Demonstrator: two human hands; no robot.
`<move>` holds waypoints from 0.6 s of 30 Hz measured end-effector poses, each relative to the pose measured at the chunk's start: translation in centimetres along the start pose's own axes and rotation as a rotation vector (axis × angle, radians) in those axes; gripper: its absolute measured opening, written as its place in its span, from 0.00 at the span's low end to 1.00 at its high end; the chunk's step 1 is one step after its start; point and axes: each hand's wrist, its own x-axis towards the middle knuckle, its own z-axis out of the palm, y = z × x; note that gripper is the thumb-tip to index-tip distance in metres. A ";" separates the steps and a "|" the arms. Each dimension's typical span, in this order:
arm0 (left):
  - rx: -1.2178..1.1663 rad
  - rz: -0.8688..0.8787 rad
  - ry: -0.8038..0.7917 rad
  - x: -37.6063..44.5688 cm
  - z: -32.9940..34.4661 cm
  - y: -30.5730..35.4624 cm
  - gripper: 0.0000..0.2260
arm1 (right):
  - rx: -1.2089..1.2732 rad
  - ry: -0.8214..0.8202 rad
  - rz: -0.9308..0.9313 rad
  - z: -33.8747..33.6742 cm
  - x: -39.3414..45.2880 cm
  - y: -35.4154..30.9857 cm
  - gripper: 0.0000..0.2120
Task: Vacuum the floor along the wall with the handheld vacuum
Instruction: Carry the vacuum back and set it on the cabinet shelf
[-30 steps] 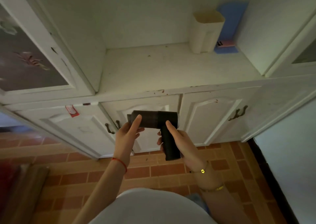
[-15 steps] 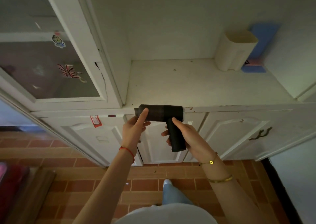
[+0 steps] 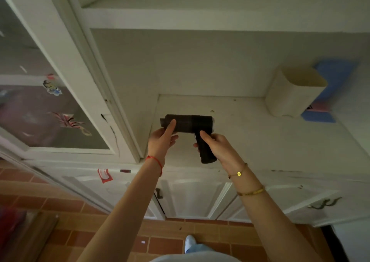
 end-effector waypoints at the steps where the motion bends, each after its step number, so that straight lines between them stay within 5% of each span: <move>1: 0.013 0.010 -0.003 1.1 0.4 0.4 0.14 | 0.009 0.000 -0.005 -0.2 1.3 -0.5 0.16; 7: 0.023 -0.008 0.046 7.2 1.8 0.8 0.04 | 0.049 0.017 0.023 -0.1 8.8 -1.8 0.18; 18: 0.069 -0.039 0.180 17.0 3.0 0.2 0.07 | 0.112 0.098 0.086 3.5 18.5 -2.9 0.24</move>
